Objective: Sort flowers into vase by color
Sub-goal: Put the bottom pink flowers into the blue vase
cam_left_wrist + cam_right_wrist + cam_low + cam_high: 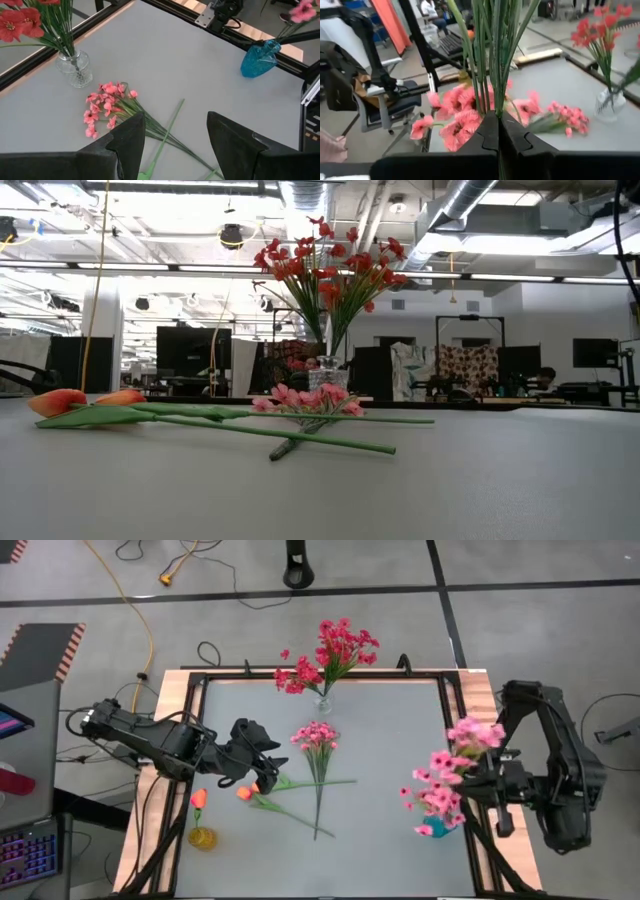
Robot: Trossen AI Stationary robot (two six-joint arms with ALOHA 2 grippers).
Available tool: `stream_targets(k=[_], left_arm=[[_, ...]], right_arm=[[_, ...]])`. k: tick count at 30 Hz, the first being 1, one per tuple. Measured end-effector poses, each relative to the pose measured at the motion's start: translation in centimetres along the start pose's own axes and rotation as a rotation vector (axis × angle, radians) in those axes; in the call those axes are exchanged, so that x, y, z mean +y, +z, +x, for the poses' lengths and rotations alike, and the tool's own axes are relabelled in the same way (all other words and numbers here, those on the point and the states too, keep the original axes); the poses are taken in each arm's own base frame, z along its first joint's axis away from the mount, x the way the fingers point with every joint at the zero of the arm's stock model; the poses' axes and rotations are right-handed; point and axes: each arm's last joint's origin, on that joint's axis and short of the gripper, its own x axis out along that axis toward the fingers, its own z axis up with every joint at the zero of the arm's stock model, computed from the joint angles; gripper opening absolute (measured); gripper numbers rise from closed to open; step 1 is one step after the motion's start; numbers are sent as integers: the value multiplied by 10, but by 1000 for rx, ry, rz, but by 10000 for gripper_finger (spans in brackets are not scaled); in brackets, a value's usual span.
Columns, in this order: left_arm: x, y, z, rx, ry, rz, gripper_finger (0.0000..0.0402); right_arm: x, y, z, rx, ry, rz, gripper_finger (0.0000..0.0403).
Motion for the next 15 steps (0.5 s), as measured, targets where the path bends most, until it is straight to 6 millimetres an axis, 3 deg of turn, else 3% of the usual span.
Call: stream_targets(k=[15], left_arm=[[0, 0, 0, 0, 0, -26, 200]], right_arm=[[1, -2, -19, -46, 123, -168, 23]])
